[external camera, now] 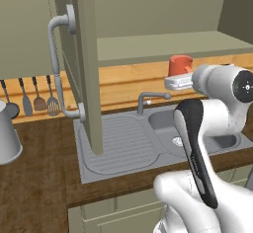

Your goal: Gather all objects into one cabinet and sort the glasses and bowls to opposite sides.

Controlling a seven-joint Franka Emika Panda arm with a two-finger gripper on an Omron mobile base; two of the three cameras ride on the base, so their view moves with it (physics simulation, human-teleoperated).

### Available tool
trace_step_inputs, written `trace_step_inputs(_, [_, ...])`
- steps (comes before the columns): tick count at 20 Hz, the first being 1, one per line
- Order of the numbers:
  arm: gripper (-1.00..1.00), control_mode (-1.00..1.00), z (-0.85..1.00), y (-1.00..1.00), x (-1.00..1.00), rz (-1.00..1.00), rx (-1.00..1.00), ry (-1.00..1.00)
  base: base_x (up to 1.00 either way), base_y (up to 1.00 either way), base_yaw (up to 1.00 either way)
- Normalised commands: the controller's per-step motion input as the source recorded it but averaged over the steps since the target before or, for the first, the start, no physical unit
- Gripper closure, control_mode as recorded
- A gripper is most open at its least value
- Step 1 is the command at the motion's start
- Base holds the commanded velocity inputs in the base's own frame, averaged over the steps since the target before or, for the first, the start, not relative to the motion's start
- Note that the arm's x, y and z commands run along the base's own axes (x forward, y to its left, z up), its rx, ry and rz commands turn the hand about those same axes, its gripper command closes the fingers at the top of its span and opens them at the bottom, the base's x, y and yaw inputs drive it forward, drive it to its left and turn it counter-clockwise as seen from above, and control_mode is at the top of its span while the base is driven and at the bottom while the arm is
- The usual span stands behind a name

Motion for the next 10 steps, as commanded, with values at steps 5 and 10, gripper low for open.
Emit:
trace_step_inputs(5, [1.00, -1.00, 0.00, -0.07, -0.60, -0.10, 0.03, 0.09, 0.00, 0.00, 0.00])
trace_step_inputs(10, [1.00, -1.00, 0.00, -0.03, -0.44, 0.00, 0.03, 0.04, 0.00, 0.00, 0.00])
